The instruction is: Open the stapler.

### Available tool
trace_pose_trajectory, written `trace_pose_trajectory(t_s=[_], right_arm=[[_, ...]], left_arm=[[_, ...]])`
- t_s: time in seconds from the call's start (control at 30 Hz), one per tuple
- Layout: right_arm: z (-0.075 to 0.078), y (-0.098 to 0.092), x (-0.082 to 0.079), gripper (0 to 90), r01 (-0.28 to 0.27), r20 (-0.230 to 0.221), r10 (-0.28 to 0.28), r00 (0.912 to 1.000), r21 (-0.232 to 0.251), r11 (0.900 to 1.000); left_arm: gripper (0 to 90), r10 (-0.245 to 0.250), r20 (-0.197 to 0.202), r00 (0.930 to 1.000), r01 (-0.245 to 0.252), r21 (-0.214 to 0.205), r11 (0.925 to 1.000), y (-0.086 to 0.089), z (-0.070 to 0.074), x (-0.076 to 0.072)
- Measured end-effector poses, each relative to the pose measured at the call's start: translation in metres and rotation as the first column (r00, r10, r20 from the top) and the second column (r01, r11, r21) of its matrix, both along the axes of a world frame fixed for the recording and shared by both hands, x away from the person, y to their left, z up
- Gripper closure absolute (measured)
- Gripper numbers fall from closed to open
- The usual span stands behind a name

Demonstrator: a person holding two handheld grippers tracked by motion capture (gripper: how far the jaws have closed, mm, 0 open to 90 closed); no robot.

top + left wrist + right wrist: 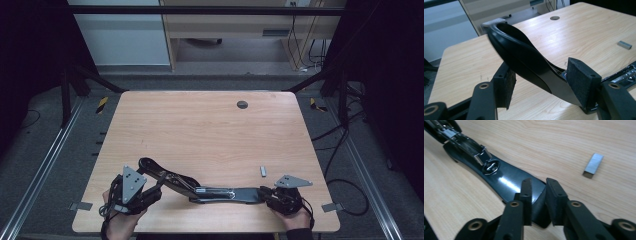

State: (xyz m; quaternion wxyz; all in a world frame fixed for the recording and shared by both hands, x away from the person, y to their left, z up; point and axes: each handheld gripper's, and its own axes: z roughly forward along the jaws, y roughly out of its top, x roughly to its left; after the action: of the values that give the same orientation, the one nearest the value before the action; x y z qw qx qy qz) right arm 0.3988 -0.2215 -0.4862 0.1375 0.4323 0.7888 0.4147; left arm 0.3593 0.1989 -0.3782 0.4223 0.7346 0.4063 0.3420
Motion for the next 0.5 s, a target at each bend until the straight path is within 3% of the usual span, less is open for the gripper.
trace_pose_trajectory(t_s=[0.17,0.5], right_arm=[[0.003,-0.002,0.001,62.6,0.054,-0.005,-0.054,0.9985,0.005,0.9985],[0.009,-0.009,0.005,55.9,0.115,0.015,-0.115,0.9932,-0.001,0.9933]], left_arm=[[37.3,0.001,-0.008,1.0,-0.001,0.008,1.0,0.006,0.002,-0.006],[31.6,-0.003,-0.05,0.9987,0.004,0.023,0.9997,0.02,-0.012,-0.012]])
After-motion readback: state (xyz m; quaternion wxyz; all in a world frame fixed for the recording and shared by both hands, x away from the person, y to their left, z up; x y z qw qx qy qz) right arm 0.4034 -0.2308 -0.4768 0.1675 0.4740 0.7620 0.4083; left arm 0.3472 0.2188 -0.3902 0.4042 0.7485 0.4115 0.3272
